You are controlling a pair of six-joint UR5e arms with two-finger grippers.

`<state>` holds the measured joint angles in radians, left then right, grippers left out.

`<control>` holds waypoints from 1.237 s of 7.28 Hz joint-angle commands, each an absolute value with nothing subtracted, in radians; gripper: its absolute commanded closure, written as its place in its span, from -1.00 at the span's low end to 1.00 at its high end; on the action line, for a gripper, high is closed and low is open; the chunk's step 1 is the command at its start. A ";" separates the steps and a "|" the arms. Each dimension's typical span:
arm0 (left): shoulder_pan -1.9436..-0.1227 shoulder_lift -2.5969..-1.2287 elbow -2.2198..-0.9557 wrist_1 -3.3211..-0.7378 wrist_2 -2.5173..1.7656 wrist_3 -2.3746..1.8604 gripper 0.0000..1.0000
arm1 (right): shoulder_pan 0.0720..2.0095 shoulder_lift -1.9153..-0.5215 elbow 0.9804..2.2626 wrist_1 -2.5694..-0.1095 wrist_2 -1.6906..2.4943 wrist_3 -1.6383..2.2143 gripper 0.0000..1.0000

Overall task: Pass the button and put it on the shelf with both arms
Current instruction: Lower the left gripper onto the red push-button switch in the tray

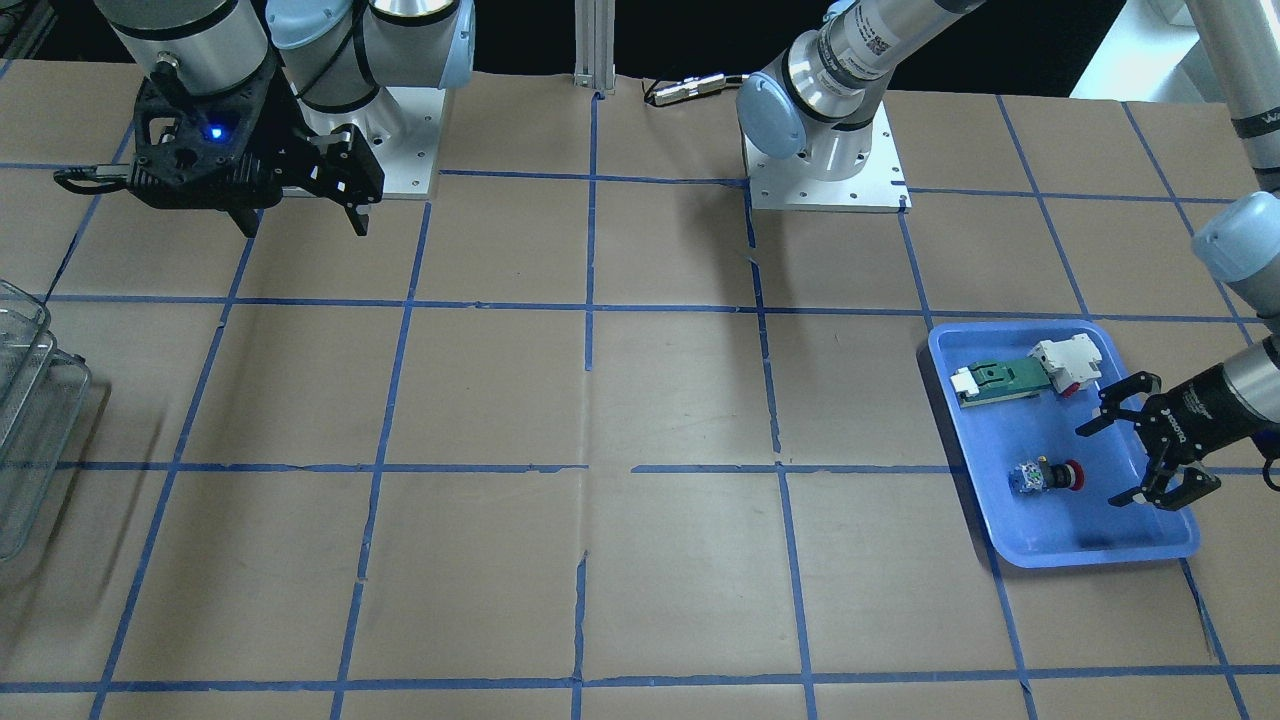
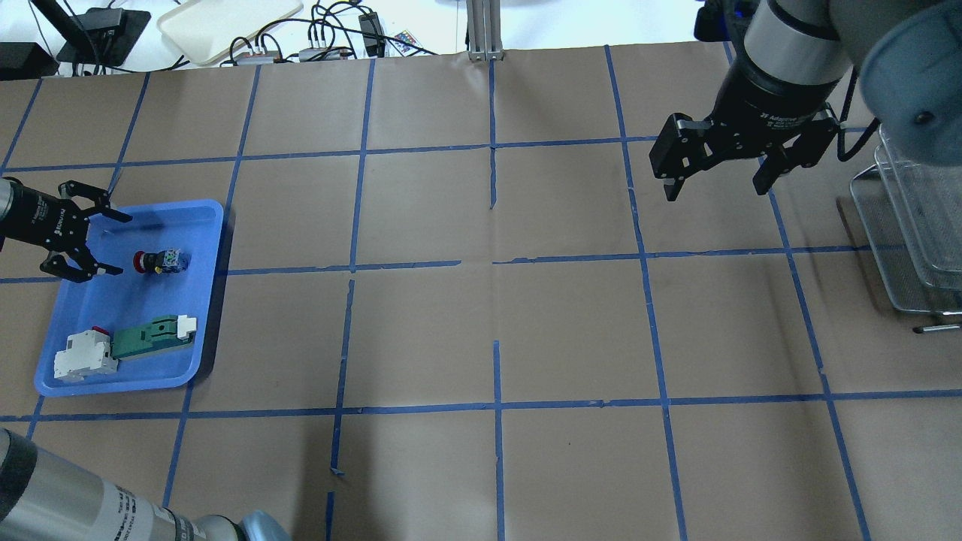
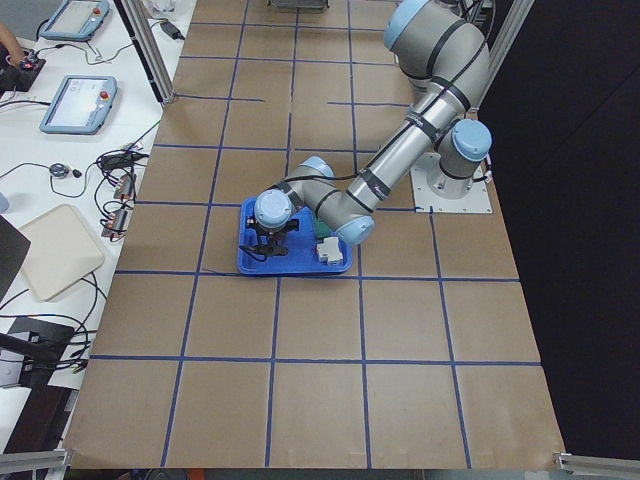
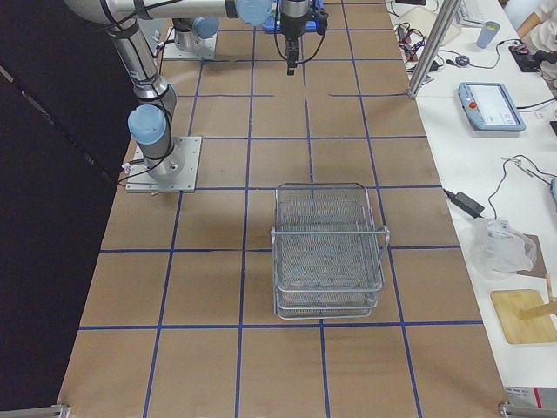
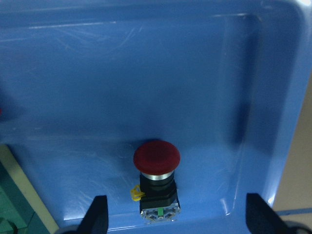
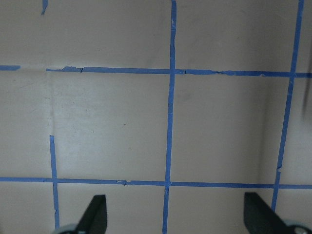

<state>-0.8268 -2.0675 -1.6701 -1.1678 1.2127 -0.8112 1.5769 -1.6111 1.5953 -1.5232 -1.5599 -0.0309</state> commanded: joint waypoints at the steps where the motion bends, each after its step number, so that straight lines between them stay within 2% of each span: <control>1: -0.827 -2.104 -1.669 -1.167 1.204 -0.818 -1.00 | 1.577 -1.612 1.595 -1.523 -1.560 -0.031 -1.00; 5: -0.827 -2.138 -1.663 -1.164 1.207 -0.818 -1.00 | 1.577 -1.612 1.595 -1.523 -1.559 -0.032 -1.00; 6: -0.827 -2.138 -1.663 -1.166 1.206 -0.818 -0.83 | 1.577 -1.612 1.595 -1.523 -1.560 -0.031 -1.00; 7: -0.827 -2.138 -1.664 -1.167 1.206 -0.819 -0.37 | 1.577 -1.612 1.595 -1.523 -1.560 -0.031 -1.00; 8: -0.827 -2.137 -1.663 -1.170 1.209 -0.819 0.54 | 1.577 -1.612 1.595 -1.523 -1.560 -0.031 -1.00; 9: -0.827 -2.135 -1.664 -1.173 1.210 -0.819 0.98 | 1.577 -1.612 1.595 -1.523 -1.560 -0.031 -1.00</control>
